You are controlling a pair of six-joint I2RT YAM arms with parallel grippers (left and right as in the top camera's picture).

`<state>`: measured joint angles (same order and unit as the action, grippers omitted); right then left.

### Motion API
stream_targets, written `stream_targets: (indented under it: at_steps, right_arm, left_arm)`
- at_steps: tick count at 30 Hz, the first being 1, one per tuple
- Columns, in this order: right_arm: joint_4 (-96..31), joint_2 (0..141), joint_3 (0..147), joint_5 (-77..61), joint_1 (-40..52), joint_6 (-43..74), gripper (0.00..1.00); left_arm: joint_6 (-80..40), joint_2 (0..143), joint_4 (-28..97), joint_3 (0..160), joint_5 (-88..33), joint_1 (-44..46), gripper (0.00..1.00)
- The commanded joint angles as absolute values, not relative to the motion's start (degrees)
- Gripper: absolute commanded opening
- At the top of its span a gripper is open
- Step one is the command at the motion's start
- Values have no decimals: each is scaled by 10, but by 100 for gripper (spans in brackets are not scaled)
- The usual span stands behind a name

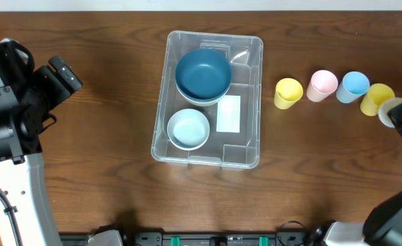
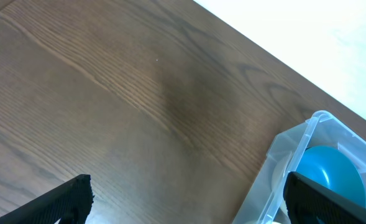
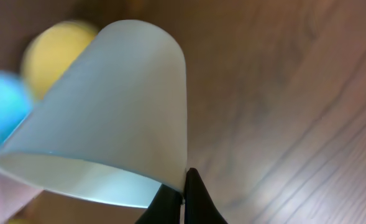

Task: Pack container
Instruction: 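Carry the white cup into the container's front right and release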

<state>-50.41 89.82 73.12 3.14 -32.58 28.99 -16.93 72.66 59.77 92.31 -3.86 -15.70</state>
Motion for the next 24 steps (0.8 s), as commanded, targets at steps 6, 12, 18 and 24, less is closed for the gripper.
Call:
stream_targets:
  at_steps: [6, 12, 18, 24]
  right_arm:
    - [-561, 769, 786, -83, -95, 272, 1]
    - [-584, 768, 830, -88, 133, 319, 1]
    - [-548, 796, 830, -85, 265, 372, 1]
    - [-606, 841, 829, -87, 292, 412, 1]
  left_arm:
    - [-170, 729, 598, 929, -34, -160, 98]
    - [-170, 729, 598, 929, -34, -160, 98]
    - [-170, 729, 598, 929, -34, -160, 98]
    - [-170, 729, 598, 929, -34, -160, 98]
